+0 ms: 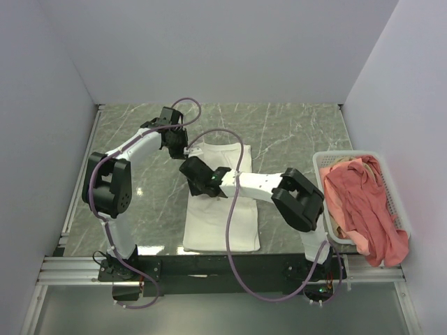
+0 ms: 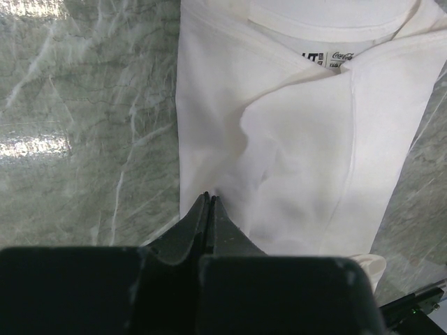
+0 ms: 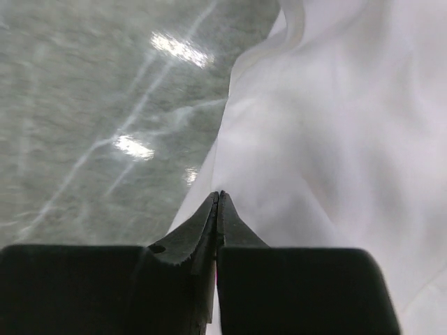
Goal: Fold and stack the t-shirts
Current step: Fold the tshirt
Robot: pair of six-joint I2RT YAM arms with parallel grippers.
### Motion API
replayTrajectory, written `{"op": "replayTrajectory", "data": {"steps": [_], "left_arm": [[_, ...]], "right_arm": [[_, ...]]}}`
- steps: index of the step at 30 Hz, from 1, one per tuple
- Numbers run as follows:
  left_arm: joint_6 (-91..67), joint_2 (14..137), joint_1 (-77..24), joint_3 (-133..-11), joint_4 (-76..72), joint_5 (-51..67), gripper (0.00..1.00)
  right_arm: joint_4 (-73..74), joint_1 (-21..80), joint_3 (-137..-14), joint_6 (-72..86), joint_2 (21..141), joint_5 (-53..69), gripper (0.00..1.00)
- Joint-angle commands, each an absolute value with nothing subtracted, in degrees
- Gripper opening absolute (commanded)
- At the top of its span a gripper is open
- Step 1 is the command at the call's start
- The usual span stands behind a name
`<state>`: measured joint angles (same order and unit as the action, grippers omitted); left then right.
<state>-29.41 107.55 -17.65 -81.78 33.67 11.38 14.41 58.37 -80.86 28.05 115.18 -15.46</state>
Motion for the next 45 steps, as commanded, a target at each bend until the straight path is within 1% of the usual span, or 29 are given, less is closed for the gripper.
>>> {"op": "replayTrajectory", "data": {"steps": [1,7,18,24,29,35,41,45], "left_arm": [[-29.3,106.0,-17.4,-83.4,32.6,12.3,0.00],[-29.4,105.2,-17.2,-83.1,32.9,11.6,0.00],[-31.2,103.0,-16.0,-80.1,30.9,11.3,0.00],[-32.9,104.5,-16.1,-81.7,29.7,13.0,0.00],[-34.7,104.9,-16.1,-83.0,28.9,14.0,0.01],[-35.9,107.0,-17.5,-86.9,28.9,14.9,0.01],[-36.7,110.5,-20.1,-91.2,29.5,14.5,0.01],[-37.9,113.6,-21.7,-95.4,29.9,13.5,0.01]], "right_arm": [[13.4,58.8,-80.3,28.7,108.6,-15.8,0.02],[13.2,58.5,-79.5,29.3,106.0,-13.3,0.01],[10.4,57.1,-76.3,32.5,104.8,-5.7,0.00],[5.5,53.8,-70.8,36.4,102.6,-0.2,0.00],[0.1,48.4,-65.9,40.4,99.6,8.6,0.00],[-6.1,44.6,-60.4,43.9,96.2,13.0,0.00],[-9.9,41.8,-54.2,46.8,93.4,13.0,0.00],[-11.2,40.0,-50.3,48.0,90.2,10.4,0.00]]}}
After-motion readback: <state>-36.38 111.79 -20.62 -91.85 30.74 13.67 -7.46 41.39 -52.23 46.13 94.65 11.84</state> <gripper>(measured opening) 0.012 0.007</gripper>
